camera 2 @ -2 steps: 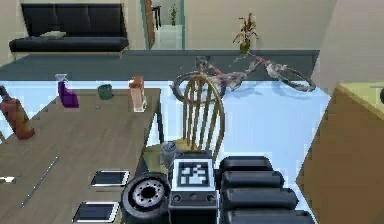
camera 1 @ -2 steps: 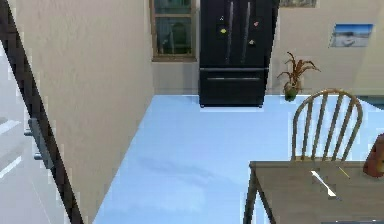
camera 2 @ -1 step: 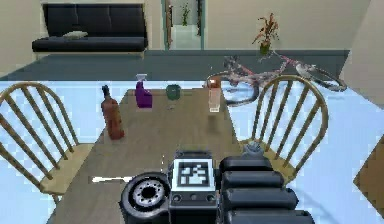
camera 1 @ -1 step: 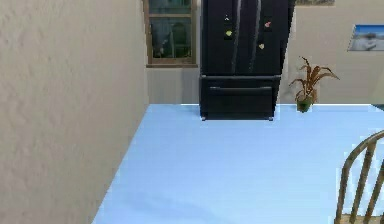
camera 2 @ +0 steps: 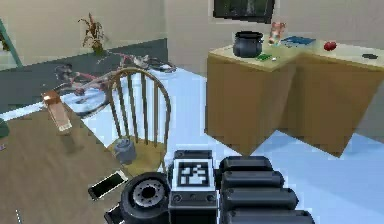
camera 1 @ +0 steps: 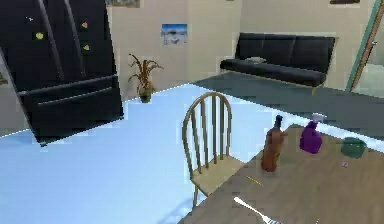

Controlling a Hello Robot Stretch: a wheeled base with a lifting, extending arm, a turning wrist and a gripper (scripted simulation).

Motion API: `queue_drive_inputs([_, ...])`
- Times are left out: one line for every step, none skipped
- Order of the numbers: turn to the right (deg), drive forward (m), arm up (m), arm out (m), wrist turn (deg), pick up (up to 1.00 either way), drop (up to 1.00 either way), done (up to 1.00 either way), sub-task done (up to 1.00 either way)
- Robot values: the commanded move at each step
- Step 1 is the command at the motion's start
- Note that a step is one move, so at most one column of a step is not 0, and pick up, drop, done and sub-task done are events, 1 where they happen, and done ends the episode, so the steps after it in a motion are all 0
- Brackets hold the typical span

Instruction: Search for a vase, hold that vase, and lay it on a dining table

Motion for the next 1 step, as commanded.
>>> queue_drive_inputs([45.0, 0.00, 0.00, 0.00, 0.0, 0.00, 0.00, 0.00, 0.00])
